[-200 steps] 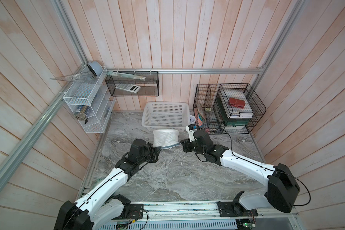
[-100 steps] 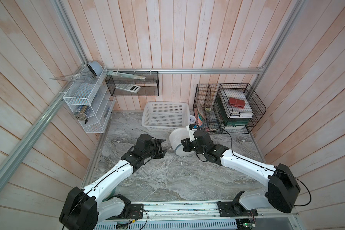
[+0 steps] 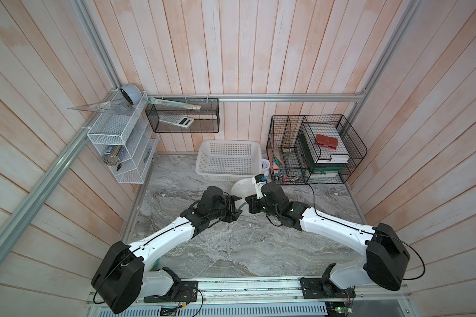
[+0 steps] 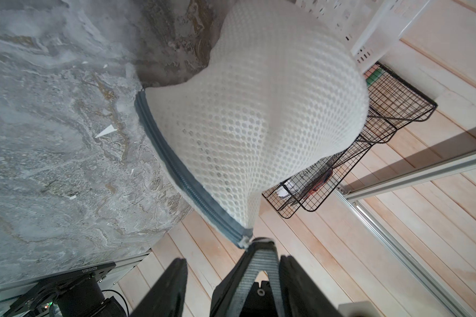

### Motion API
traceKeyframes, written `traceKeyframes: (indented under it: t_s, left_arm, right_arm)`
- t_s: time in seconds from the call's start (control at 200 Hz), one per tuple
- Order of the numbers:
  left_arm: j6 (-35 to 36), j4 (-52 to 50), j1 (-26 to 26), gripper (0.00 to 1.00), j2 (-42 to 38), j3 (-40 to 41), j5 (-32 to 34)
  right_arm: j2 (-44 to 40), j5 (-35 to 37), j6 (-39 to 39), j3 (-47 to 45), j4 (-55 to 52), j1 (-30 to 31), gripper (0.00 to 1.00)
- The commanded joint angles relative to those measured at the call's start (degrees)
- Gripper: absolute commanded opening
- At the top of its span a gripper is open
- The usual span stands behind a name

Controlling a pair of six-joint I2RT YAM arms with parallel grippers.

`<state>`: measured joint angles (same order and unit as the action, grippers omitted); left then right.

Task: Turn the laundry bag inside out
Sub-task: Zip the zipper on the laundry bag.

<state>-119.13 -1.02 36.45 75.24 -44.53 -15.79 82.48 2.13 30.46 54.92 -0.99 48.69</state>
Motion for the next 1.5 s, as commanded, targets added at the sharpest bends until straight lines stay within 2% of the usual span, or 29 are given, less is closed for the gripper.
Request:
traceKeyframes:
  t_s: [0.0, 0.23, 0.275, 0.405, 0.52, 0.68, 0.91, 1.05, 1.12, 1.21, 1.265, 1.37, 1.495]
  left_arm:
    - [-2.43, 2.62, 0.30, 0.58, 2.92, -0.57, 0.48]
    - [-4.27, 6.86, 1.16, 0.50, 6.29, 0.03, 0.37]
    - [-4.27, 7.39, 1.10, 0.43, 6.66, -0.03, 0.54]
    - [-4.19, 7.16, 1.12, 0.15, 6.78, -0.20, 0.63]
    - [-5.82, 8.53, 1.01, 0.01, 5.04, 2.09, 1.76]
    - [-7.39, 12.84, -1.52, 0.00, 1.65, 6.25, 1.48]
    - [-6.46, 8.09, -5.85, 0.00, -6.06, 10.76, 1.31]
    - [-5.09, 6.80, -6.05, 0.00, -6.95, 11.24, 1.10]
    - [-2.58, 5.99, -6.11, 0.13, -5.43, 9.12, -0.35]
    - [0.16, 4.16, -5.61, 0.49, -3.15, 5.57, -2.23]
    - [1.70, 2.09, -5.35, 0.59, -2.33, 3.65, -2.91]
    - [3.29, -0.46, -4.41, 0.62, -1.66, 1.81, -2.71]
    - [1.98, 1.72, -2.66, 0.62, -0.18, 1.82, -2.67]
  right_arm:
    - [-1.78, 1.40, 0.81, 0.95, 1.48, 0.81, 0.00]
    - [-2.89, 2.01, 0.83, 0.46, 1.24, 1.40, 0.00]
    - [-3.17, 2.29, 0.82, 0.37, 1.01, 1.51, 0.00]
    - [-3.94, 3.63, 0.77, -0.58, 0.44, 1.57, 0.00]
    - [-4.81, 5.48, 0.22, -1.84, -0.76, 1.00, 0.00]
    - [-7.16, 5.57, 0.14, -5.17, -1.20, -2.77, 0.00]
    - [-10.46, 3.82, -1.25, -9.41, -1.86, -11.00, 0.00]
    - [-10.80, 1.20, -1.97, -8.86, -2.08, -11.97, 0.00]
    - [-9.87, 0.25, -1.28, -7.78, -2.08, -11.09, 0.00]
    - [-8.30, 0.98, -0.65, -6.13, -2.08, -8.63, 0.00]
    - [-7.57, 1.11, 0.15, -5.49, -1.61, -7.53, 0.00]
    - [-6.43, 1.92, 1.18, -4.63, -0.65, -5.22, 0.00]
    - [-4.43, 2.90, 1.43, -3.44, -0.06, -3.15, 0.00]
